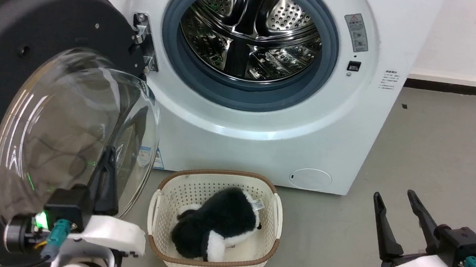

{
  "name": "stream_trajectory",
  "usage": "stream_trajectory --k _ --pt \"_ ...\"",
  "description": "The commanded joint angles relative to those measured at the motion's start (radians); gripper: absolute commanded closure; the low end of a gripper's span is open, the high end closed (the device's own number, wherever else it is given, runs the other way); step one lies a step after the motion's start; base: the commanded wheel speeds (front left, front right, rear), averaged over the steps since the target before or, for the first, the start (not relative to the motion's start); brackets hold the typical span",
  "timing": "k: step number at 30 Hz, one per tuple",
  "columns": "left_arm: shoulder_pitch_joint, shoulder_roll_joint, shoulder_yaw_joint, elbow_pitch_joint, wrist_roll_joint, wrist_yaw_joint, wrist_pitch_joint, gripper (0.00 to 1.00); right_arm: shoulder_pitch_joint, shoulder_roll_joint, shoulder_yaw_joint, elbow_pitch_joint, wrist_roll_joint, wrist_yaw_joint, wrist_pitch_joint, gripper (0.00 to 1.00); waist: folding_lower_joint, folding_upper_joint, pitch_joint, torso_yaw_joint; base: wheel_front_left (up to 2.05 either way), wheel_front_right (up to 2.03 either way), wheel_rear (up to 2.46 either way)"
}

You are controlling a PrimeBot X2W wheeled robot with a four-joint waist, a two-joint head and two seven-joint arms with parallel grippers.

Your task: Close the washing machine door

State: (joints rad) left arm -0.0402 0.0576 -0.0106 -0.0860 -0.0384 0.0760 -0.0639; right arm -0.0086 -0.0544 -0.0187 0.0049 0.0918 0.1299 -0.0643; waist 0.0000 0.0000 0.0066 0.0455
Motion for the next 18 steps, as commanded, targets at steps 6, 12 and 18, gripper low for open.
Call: stream_trajectory --k 6,12,18 --pt "-0.063 -0.002 0.044 -0.075 -0.043 -0.027 -0.022 1.00 0.018 0.001 -0.010 0.002 0.027 0.000 -0.022 0.00 0.0000 0.0000 0.005 0.022 0.00 0.00 0.00" --pt "-0.130 -0.005 0.118 -0.122 -0.110 -0.069 -0.036 1.00 0.025 0.002 -0.017 0.010 0.049 0.000 -0.037 0.00 0.0000 0.0000 0.006 0.048 0.00 0.00 0.00" --pt "-0.194 0.002 0.203 -0.141 -0.188 -0.104 -0.049 1.00 0.032 0.002 -0.023 0.019 0.064 0.000 -0.049 0.00 0.0000 0.0000 0.006 0.073 0.00 0.00 0.00"
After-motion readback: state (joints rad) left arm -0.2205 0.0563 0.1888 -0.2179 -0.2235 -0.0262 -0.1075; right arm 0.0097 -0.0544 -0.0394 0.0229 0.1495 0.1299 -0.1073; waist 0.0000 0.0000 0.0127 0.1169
